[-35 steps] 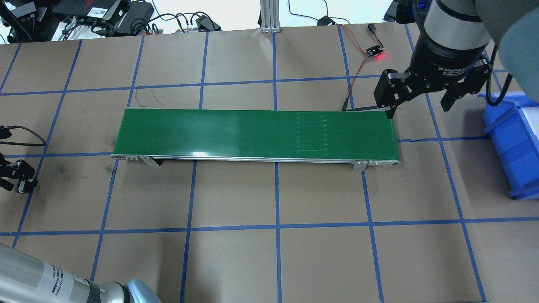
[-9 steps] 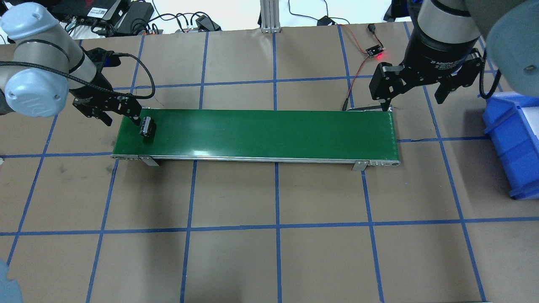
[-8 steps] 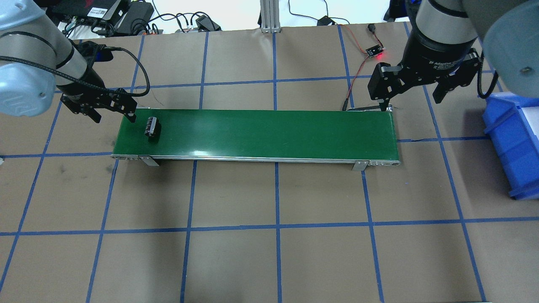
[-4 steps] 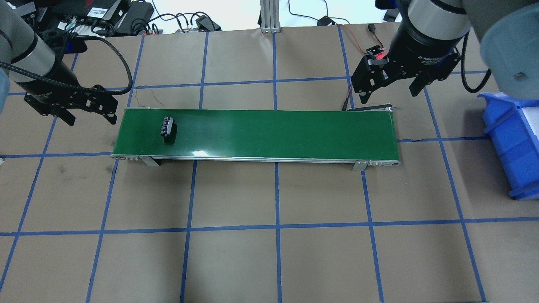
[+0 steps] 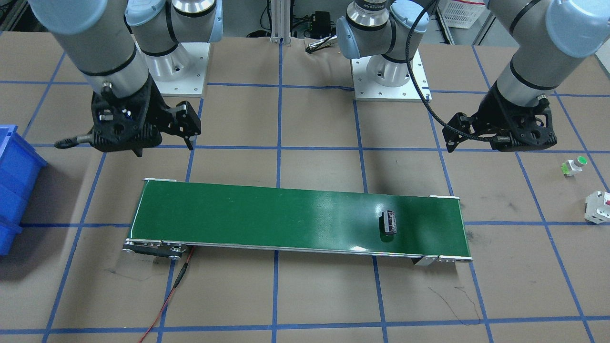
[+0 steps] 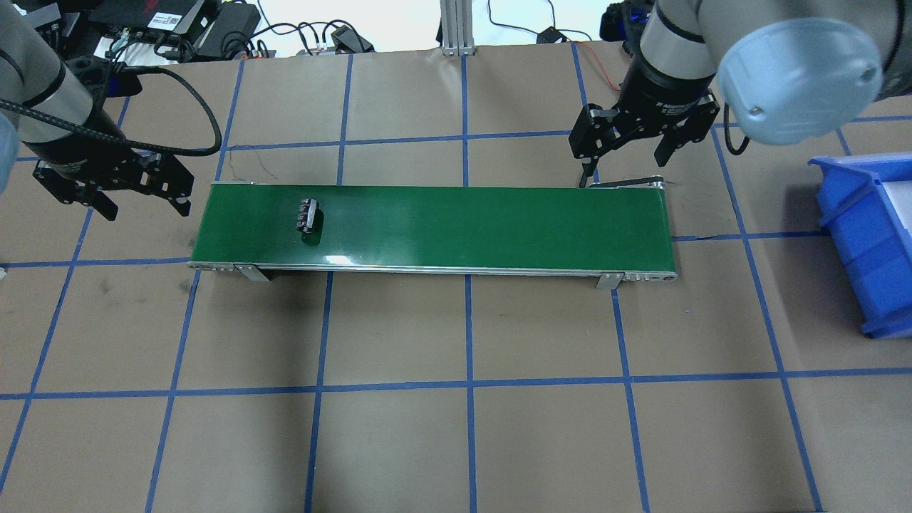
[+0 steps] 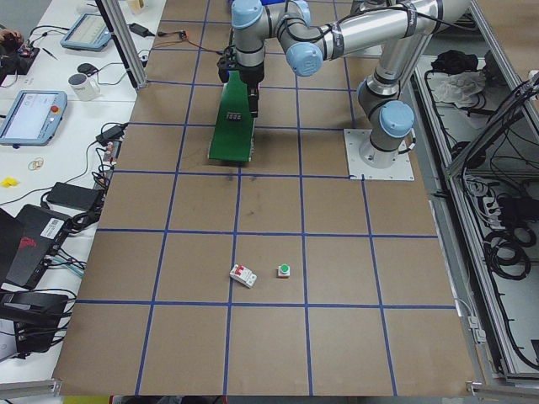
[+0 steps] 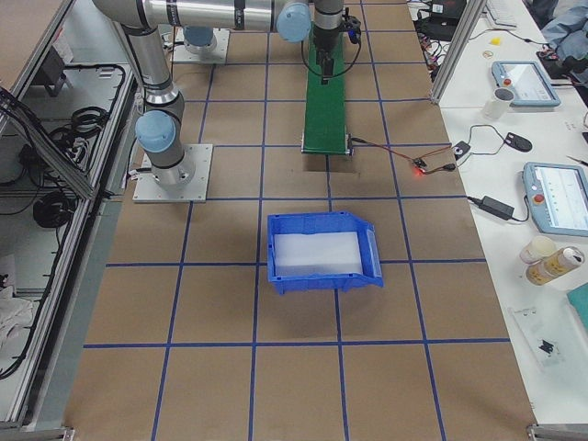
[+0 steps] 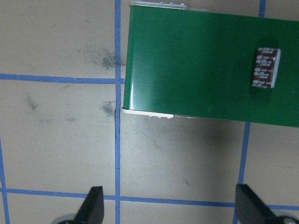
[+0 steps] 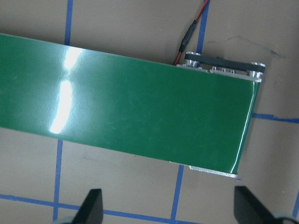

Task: Move capacitor from left to right
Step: 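Withdraw the left gripper while the right gripper moves over the belt end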

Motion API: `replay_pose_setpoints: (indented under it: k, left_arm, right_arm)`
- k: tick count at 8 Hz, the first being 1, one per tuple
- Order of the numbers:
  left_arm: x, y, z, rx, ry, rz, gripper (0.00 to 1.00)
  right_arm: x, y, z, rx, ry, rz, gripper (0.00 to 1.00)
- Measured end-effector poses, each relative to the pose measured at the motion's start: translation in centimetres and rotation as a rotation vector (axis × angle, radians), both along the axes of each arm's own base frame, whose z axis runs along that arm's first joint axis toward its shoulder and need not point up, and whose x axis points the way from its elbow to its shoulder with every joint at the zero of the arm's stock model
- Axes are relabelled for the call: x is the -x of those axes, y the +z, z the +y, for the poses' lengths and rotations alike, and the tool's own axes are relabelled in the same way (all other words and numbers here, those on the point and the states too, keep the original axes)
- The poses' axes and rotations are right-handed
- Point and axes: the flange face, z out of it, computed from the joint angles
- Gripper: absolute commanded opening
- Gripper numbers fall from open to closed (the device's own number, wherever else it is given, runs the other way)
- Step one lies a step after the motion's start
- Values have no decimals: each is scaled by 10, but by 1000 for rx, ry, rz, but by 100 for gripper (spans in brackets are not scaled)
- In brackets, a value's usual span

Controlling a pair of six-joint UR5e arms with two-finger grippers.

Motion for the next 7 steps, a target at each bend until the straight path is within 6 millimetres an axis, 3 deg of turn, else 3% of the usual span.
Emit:
replay_pose_setpoints:
  k: [2,3,5,7]
  left_arm:
    - [-4,-5,1,-38,1,-31,100]
    - [-7,-4,3,-51,1,-58,100]
    - [-10,-7,2,-64,3,-79,100]
    - [-11,-10,1,-68,2,-80,100]
  right_arm:
    - [-2,-65,-29,-30,-1,-6,100]
    - [-5,-92,-32,-33,-4,-44,100]
    - [-8,-119,-31,-43,-16,-139,100]
    - [13,-133,-34,-58,-38,-186,100]
